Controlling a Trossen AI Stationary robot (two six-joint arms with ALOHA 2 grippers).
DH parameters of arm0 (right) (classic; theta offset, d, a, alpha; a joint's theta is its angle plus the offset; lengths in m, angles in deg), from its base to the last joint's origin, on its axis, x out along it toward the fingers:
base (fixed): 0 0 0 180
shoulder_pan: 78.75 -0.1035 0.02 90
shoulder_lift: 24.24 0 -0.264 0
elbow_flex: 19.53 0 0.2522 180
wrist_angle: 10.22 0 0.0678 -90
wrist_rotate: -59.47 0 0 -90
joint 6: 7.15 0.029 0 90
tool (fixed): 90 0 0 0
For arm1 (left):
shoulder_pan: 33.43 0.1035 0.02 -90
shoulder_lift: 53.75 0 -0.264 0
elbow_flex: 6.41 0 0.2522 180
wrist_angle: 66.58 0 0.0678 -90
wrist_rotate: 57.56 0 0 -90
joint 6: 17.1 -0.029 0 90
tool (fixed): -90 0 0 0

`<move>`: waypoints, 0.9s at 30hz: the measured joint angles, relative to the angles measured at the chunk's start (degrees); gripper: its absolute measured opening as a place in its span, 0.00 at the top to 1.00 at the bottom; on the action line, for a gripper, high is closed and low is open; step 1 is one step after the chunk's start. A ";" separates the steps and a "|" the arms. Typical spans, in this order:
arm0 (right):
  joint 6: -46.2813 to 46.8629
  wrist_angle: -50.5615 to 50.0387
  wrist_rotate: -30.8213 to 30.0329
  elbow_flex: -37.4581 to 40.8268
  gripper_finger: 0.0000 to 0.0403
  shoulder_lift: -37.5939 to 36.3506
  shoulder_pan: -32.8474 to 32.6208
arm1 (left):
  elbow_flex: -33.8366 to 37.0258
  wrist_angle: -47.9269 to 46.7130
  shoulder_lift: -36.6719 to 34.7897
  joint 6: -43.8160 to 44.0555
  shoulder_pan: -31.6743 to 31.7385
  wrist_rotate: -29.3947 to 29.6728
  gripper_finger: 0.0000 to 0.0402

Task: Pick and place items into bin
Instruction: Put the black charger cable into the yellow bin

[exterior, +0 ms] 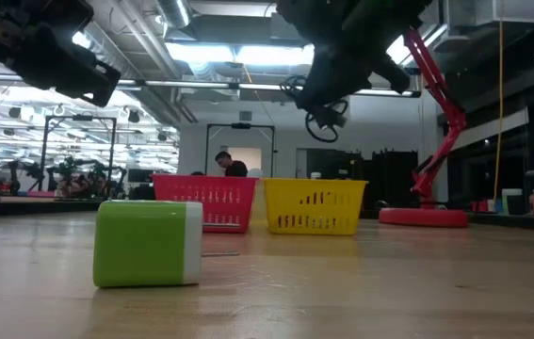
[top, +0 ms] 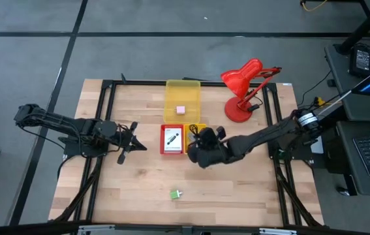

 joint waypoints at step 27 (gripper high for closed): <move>-2.80 -3.74 16.88 -3.51 0.96 4.19 7.33 | 3.15 3.63 -0.02 -1.08 0.02 0.47 1.00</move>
